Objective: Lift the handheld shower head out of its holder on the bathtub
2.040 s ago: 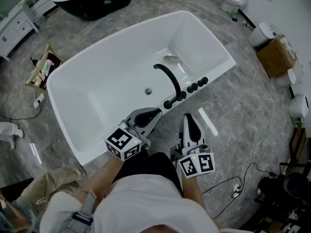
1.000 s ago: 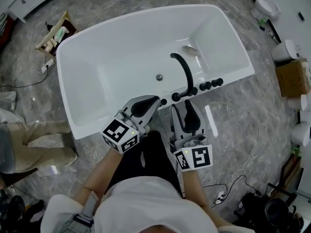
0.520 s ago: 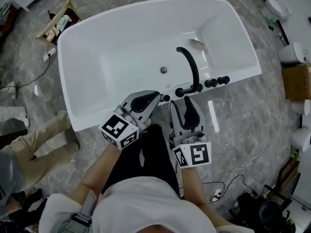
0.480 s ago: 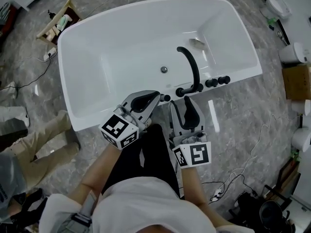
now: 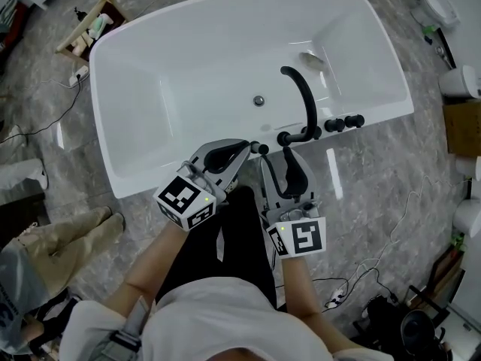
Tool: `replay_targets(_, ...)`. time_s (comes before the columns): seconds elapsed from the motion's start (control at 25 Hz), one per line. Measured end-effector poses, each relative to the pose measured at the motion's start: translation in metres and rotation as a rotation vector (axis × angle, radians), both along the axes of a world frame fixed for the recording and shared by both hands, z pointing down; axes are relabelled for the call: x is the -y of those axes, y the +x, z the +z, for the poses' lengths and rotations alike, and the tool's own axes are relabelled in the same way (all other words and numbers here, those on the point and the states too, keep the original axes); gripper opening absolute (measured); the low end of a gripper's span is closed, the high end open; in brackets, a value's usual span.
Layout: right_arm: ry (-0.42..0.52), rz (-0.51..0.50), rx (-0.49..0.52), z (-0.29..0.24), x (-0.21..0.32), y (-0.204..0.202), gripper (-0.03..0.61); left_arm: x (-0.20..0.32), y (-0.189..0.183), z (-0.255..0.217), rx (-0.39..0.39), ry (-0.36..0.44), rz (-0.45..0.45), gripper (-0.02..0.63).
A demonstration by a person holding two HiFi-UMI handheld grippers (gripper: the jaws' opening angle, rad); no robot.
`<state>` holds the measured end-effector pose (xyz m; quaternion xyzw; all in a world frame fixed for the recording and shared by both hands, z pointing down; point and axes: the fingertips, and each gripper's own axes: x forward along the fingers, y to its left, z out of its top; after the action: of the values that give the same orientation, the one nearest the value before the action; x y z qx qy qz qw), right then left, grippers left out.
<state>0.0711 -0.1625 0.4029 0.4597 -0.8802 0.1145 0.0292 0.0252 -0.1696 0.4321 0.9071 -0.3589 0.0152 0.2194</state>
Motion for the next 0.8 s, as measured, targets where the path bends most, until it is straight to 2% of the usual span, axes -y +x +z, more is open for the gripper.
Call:
replay_targets(0.48, -0.044, -0.035, -0.022, 0.032, 0.007, -0.008, 0.178, 0.004, -0.011, 0.025, 0.015, -0.026, -0.013, 0.011)
replay_targets(0.8, -0.057, -0.077, -0.047, 0.050, 0.012, -0.013, 0.178, 0.001, -0.003, 0.043, 0.011, -0.050, -0.005, 0.011)
